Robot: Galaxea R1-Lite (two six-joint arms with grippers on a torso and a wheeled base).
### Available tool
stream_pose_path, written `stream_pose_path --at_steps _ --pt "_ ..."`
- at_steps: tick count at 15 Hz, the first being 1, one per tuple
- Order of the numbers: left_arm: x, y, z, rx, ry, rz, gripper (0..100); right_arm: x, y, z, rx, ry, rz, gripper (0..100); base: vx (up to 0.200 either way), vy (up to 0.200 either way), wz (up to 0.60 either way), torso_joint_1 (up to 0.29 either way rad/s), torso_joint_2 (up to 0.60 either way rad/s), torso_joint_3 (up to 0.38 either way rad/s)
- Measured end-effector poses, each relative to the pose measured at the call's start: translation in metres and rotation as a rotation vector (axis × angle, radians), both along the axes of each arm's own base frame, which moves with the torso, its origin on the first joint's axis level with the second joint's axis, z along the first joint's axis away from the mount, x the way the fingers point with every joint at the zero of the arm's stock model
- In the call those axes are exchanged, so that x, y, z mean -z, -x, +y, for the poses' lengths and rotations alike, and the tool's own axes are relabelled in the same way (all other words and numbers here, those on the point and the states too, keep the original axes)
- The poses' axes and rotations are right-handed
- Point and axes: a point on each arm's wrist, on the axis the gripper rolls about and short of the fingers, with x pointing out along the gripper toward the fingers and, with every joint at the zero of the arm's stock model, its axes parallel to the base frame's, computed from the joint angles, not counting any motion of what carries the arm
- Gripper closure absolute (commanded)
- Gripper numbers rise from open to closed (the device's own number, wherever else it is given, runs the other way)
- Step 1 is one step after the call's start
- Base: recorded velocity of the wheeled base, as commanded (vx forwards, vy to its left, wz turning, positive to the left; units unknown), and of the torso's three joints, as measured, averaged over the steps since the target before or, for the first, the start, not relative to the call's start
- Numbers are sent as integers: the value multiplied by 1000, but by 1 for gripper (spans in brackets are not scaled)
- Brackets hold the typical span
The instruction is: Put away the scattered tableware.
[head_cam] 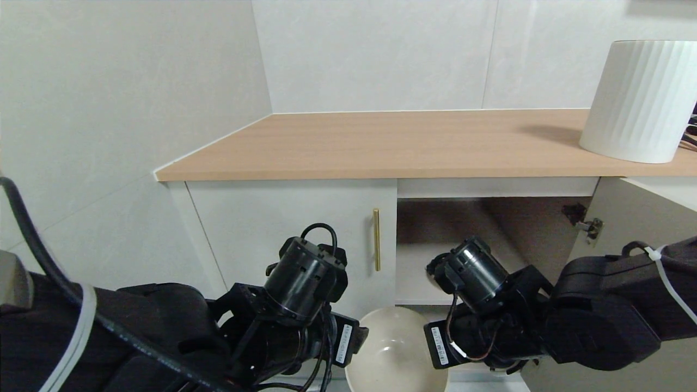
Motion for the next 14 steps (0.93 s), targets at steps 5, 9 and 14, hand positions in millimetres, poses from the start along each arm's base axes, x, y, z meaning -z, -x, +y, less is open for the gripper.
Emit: stream_pose_path --at_steps 5,9,14 --pt "-6 -1 -1 -18 37 -34 0 0 -1 0 2 -2 -1 100 0 0 0 0 0 0" --pt "-14 -5 1 -59 96 -56 0 0 -27 -25 154 -10 -34 100 0 0 0 0 0 0" --pt "-24 -5 4 -77 134 -82 0 9 -87 -76 438 -126 -118 100 0 0 0 0 0 0"
